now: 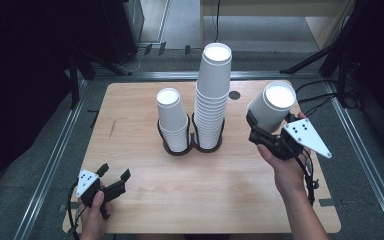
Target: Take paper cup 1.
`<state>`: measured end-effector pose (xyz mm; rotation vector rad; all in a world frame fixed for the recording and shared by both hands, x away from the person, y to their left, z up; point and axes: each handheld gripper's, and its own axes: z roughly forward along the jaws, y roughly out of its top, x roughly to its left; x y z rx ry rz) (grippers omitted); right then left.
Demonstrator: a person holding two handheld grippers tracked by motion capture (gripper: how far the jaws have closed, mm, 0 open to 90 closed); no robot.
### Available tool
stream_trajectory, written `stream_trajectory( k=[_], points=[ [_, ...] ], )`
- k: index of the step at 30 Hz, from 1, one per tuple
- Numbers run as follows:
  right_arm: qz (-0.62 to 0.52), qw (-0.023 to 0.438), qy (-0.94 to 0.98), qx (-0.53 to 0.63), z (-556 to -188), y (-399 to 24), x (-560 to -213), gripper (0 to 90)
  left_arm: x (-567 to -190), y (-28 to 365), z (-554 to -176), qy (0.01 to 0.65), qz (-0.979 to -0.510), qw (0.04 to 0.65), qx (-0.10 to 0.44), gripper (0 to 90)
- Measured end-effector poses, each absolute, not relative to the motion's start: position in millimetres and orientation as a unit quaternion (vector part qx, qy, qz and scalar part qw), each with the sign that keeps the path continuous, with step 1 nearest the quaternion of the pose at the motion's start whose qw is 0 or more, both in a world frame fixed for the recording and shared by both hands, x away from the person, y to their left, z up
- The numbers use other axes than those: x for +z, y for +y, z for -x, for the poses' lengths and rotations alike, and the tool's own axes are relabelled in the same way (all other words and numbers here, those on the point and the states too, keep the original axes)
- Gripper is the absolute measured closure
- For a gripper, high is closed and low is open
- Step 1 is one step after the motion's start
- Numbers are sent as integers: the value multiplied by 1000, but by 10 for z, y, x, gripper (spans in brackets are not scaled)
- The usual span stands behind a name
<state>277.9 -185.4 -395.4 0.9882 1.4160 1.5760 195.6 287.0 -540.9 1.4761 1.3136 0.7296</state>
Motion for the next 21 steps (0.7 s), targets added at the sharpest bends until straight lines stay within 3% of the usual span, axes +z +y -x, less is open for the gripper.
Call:
stream_trajectory(
  k=[21],
  points=[
    [-384,397,607,572,-2559,-1830,-4665,136,-4902,2003,-2225,460,-647,547,266,78]
  ],
)
